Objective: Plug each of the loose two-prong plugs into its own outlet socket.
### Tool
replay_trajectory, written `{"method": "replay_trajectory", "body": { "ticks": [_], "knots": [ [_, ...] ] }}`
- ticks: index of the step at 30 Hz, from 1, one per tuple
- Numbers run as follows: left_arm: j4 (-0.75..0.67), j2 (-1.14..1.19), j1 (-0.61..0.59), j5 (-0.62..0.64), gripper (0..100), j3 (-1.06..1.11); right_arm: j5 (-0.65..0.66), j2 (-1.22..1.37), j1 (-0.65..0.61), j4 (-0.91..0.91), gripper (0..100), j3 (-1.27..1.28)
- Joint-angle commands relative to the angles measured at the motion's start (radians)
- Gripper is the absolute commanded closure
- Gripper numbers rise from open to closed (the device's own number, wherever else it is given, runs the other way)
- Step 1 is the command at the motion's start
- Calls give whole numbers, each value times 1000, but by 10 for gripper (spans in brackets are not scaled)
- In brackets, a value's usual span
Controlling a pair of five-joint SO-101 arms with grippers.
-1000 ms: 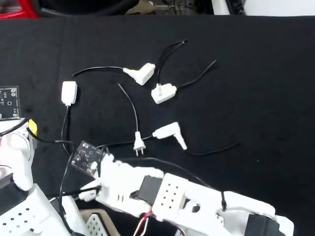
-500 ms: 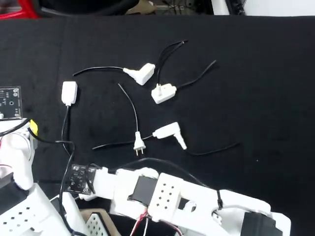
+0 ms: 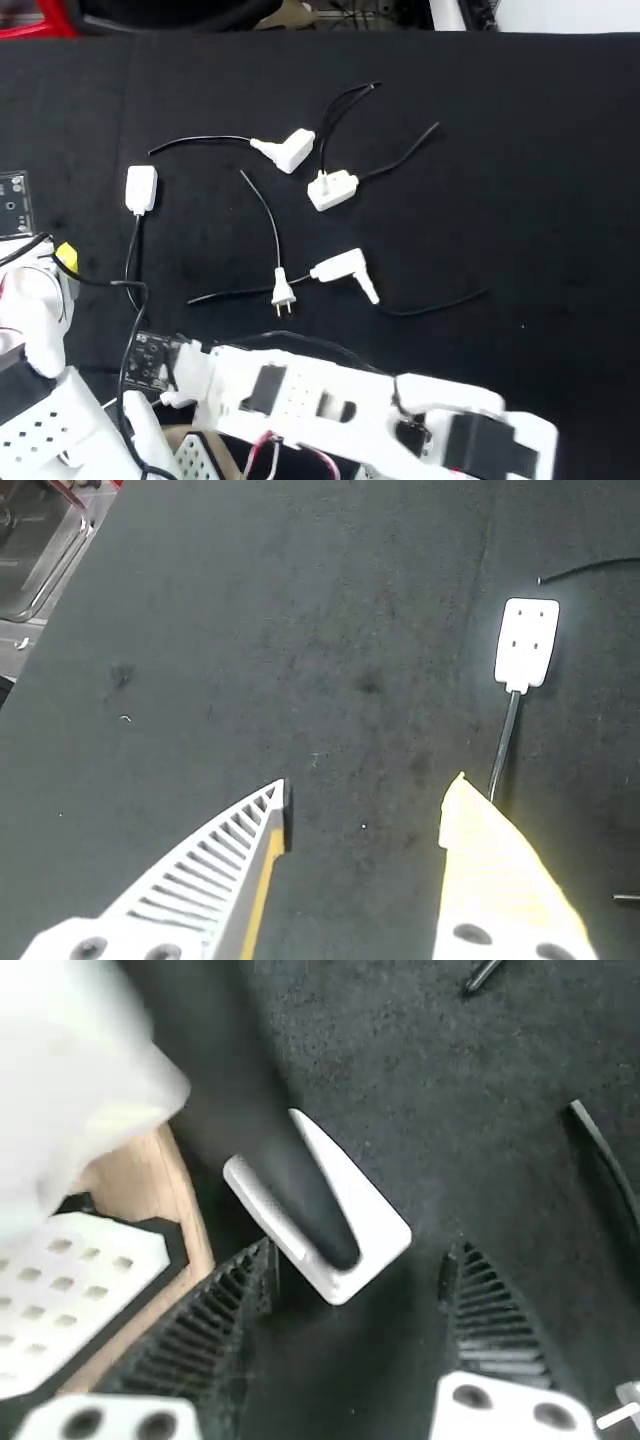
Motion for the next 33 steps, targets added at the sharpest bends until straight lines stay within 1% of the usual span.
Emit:
{"method": "replay_trajectory", "body": {
  "ticks": [1, 6, 8, 10, 13, 14, 16, 17, 19, 24, 28, 30, 33],
  "knots": [
    [-20, -6, 12, 17, 751, -12, 2, 50, -3, 17, 734, -97],
    [-20, -6, 13, 14, 750, -16, 112, 58, -3, 11, 734, -94],
    [-20, -6, 13, 14, 749, -16, 132, 58, -3, 11, 737, -94],
    [-20, -6, 13, 14, 749, -16, 138, 58, -3, 11, 770, -94],
    [-20, -6, 13, 14, 749, -16, 152, 58, -3, 11, 864, -96],
    [-20, -6, 13, 14, 749, -16, 195, 58, -3, 11, 877, -96],
    [-15, -6, 13, 14, 750, -16, 292, 59, -3, 9, 866, -97],
    [-14, -6, 13, 14, 751, -15, 308, 62, -3, 9, 861, -101],
    [-14, -6, 13, 14, 751, -13, 298, 81, -3, 9, 868, -105],
    [-14, -6, 13, 14, 750, -12, 327, 105, -3, 17, 943, -128],
    [-14, -6, 13, 14, 750, -10, 339, 105, -2, 17, 982, -131],
    [-14, -6, 13, 14, 750, -8, 336, 104, 2, 17, 986, -131],
    [-14, -6, 13, 12, 750, -8, 334, 102, 38, 17, 986, -137]
  ]
}}
